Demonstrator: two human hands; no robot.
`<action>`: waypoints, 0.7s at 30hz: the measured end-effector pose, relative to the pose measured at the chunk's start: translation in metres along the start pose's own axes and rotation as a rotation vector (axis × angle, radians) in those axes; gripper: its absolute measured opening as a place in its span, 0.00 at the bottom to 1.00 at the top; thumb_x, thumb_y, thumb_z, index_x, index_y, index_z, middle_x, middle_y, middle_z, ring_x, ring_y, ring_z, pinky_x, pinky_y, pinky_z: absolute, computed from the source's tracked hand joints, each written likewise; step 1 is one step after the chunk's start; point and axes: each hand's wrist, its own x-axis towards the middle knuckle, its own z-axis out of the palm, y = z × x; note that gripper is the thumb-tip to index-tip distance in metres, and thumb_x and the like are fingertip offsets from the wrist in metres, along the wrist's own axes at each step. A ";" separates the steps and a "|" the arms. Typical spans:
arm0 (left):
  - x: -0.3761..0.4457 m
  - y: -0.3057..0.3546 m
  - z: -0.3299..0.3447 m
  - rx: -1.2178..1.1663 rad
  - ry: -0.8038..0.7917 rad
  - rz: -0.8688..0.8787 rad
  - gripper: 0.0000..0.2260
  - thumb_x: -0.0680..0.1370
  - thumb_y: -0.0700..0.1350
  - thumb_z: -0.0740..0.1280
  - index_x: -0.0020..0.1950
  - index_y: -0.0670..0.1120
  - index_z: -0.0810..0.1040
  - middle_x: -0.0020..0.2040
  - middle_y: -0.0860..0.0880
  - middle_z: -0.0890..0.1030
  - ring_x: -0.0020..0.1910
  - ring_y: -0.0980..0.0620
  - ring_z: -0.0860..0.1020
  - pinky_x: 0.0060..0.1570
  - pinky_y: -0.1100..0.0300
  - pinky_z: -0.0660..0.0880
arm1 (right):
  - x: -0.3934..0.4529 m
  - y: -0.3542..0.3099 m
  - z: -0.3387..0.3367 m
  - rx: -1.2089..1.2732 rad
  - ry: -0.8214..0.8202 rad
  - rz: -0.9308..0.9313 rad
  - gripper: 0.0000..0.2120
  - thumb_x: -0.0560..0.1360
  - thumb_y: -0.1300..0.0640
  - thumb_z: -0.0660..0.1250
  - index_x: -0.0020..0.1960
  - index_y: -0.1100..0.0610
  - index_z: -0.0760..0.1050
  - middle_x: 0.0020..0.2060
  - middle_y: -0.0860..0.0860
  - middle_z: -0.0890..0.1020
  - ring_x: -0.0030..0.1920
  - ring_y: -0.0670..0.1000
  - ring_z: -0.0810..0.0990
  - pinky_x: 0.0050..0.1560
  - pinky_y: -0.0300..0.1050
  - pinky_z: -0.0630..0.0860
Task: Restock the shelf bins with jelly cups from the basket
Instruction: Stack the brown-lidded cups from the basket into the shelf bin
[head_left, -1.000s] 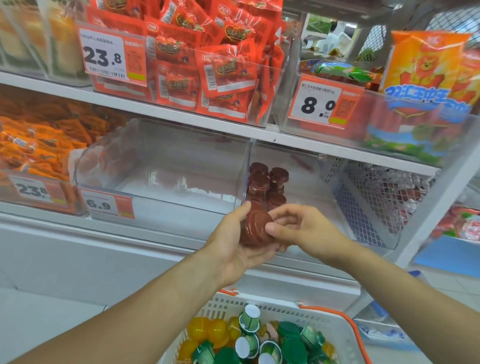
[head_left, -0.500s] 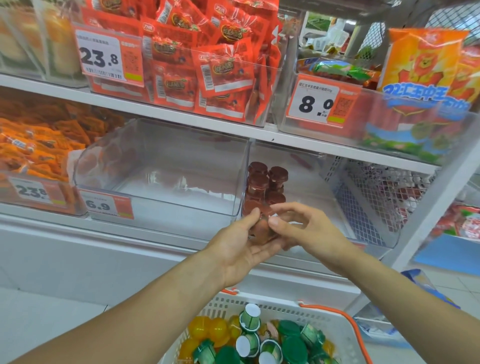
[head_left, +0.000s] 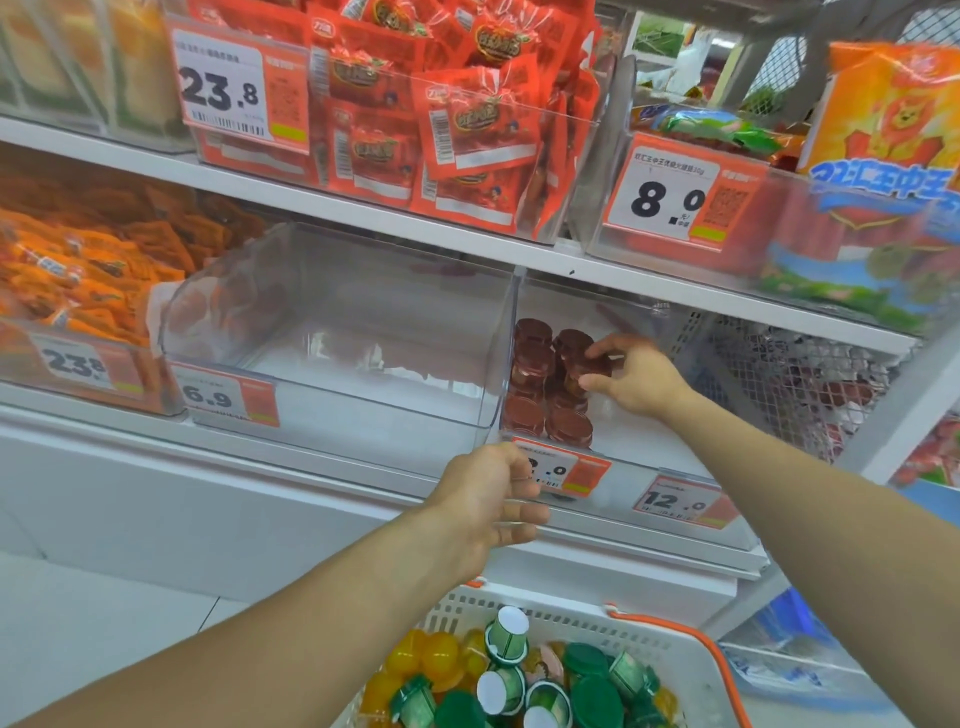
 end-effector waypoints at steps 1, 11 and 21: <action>0.000 -0.001 0.000 0.013 0.002 0.001 0.08 0.79 0.41 0.62 0.52 0.41 0.79 0.47 0.43 0.80 0.38 0.45 0.81 0.36 0.56 0.76 | 0.001 0.002 0.002 -0.013 0.004 0.006 0.16 0.72 0.54 0.77 0.57 0.54 0.78 0.58 0.52 0.80 0.53 0.52 0.78 0.52 0.41 0.70; 0.004 -0.006 0.000 0.074 -0.037 -0.004 0.09 0.80 0.42 0.60 0.56 0.43 0.78 0.47 0.44 0.80 0.39 0.47 0.81 0.34 0.58 0.77 | 0.001 0.016 0.025 -0.009 0.055 -0.005 0.17 0.74 0.55 0.74 0.61 0.53 0.77 0.63 0.54 0.79 0.59 0.56 0.80 0.59 0.45 0.75; 0.009 -0.018 -0.003 0.232 -0.034 -0.004 0.07 0.80 0.43 0.61 0.50 0.42 0.77 0.46 0.44 0.81 0.36 0.47 0.80 0.34 0.58 0.76 | -0.132 -0.031 0.021 0.112 0.418 -0.473 0.03 0.76 0.64 0.68 0.47 0.58 0.79 0.40 0.48 0.77 0.36 0.43 0.75 0.40 0.35 0.72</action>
